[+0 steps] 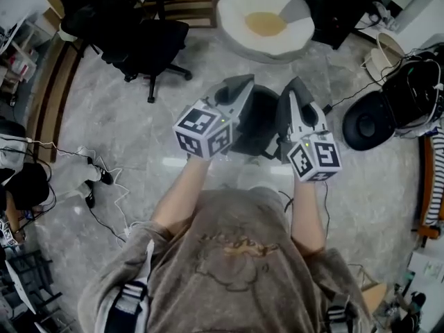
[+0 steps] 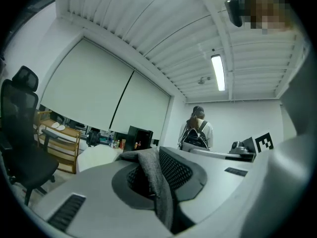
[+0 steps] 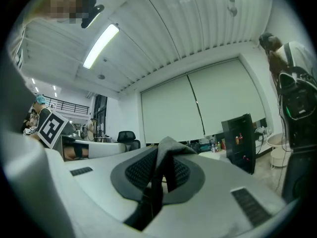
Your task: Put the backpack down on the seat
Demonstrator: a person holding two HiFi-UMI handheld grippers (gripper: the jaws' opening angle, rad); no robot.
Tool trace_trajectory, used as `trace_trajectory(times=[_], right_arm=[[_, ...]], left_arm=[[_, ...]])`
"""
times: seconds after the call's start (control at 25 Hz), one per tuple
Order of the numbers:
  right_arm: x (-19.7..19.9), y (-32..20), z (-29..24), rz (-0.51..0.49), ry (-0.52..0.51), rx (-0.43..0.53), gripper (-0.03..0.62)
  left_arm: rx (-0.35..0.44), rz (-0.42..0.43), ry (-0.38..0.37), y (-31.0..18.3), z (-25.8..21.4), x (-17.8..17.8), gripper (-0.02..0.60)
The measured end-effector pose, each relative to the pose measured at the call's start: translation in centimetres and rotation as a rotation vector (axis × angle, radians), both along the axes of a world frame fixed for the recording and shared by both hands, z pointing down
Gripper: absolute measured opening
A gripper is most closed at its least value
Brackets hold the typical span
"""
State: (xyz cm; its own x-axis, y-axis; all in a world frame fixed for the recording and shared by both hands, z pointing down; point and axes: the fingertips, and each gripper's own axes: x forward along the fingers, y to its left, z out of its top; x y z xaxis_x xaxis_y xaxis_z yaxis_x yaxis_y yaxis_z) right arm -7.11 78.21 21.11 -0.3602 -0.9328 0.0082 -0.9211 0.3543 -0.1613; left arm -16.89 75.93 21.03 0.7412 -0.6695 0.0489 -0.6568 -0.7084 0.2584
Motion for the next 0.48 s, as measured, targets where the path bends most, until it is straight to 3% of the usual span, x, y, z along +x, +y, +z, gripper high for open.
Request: trace_trajectory(times=[0.48], right_arm=[[0.8, -12.7, 0.4, -0.007, 0.017, 0.014, 0.026]], left_arm=[[0.02, 0.046, -0.018, -12.3, 0.5, 0.9, 0.031]])
